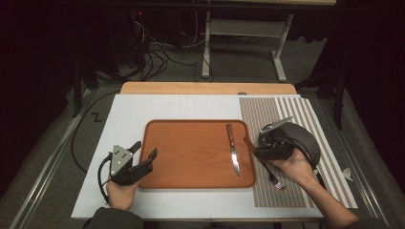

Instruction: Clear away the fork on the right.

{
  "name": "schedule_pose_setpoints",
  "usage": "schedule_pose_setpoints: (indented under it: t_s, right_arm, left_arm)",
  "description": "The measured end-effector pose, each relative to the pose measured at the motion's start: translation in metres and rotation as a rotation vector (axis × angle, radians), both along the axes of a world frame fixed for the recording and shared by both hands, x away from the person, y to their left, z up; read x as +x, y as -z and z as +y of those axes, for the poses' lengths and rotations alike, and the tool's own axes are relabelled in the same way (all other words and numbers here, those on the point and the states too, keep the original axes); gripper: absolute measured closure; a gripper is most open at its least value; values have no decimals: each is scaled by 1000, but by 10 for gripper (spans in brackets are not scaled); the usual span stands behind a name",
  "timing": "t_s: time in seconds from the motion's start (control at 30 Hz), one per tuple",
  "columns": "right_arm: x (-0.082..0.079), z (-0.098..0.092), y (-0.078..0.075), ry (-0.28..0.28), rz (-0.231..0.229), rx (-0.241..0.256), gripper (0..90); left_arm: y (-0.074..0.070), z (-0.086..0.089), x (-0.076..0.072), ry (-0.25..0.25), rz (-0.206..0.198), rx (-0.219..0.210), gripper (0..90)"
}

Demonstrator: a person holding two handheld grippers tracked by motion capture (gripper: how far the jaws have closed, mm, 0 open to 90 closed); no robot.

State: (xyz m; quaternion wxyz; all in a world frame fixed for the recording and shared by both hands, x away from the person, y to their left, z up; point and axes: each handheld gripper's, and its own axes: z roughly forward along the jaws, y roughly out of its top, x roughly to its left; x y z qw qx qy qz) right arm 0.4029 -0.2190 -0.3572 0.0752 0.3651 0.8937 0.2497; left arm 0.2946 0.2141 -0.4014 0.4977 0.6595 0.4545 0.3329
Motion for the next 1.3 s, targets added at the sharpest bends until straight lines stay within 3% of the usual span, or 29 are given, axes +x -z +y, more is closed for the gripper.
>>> schedule_pose_setpoints:
  t_s: [0.2, 0.5, 0.8, 0.83, 0.97, 1.13, 1.2, 1.23, 1.3]
  right_arm:
    - [7, 10, -1, 16, 9, 6, 784]
    - [4, 18, -5, -12, -18, 41, 787]
    - [1, 30, -18, -44, -30, 41, 790]
    - [2, 33, -20, -51, -39, 59, 900]
    - [6, 34, -22, -48, -32, 69, 900]
    - [11, 39, -12, -60, -4, 6, 900]
    - [10, 44, -7, -102, 6, -20, 900]
    - [6, 51, 0, -149, 4, -70, 900]
    - [6, 54, 4, -168, 12, -103, 866]
  left_arm:
    - [0, 0, 0, 0, -1, -2, 379]
    - [0, 0, 0, 0, -1, 1, 379]
    - [0, 0, 0, 1, -2, 1, 379]
    - [0, 0, 0, 1, -3, 0, 379]
    - [0, 0, 0, 3, -2, 2, 379]
    - [0, 0, 0, 2, -2, 0, 379]
    - [0, 0, 0, 3, -1, 1, 378]
    - [0, 0, 0, 4, -2, 1, 379]
    - [0, 0, -1, 2, -4, -1, 378]
